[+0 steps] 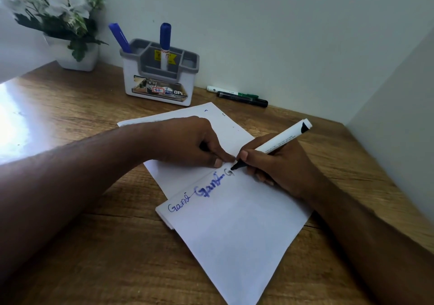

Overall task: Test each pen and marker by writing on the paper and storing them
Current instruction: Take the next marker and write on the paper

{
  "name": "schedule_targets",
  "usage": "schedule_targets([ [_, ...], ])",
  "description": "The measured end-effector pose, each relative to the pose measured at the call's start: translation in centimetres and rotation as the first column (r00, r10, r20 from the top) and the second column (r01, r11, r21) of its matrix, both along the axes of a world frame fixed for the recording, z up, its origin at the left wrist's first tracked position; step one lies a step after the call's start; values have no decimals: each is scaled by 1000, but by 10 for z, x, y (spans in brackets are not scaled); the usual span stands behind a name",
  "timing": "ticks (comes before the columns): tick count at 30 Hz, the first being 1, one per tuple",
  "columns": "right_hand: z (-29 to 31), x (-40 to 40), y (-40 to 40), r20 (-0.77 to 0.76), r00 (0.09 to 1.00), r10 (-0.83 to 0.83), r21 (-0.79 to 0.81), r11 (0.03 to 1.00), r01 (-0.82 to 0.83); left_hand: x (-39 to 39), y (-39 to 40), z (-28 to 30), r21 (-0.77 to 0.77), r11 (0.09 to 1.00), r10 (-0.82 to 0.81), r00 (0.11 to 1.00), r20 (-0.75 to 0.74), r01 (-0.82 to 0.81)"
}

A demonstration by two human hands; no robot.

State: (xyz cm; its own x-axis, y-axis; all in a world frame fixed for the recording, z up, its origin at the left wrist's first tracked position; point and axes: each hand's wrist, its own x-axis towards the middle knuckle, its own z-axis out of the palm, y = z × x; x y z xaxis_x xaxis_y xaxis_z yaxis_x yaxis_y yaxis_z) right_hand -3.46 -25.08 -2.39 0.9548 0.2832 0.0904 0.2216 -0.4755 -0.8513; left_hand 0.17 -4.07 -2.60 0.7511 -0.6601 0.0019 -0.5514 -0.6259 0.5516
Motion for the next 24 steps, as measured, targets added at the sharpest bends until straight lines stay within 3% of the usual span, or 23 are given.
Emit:
schedule_targets([
  [24, -2, 4, 1, 121, 985, -125, -27, 991, 129, 1, 0, -1, 28, 1000, 3, 1000, -3, -3],
])
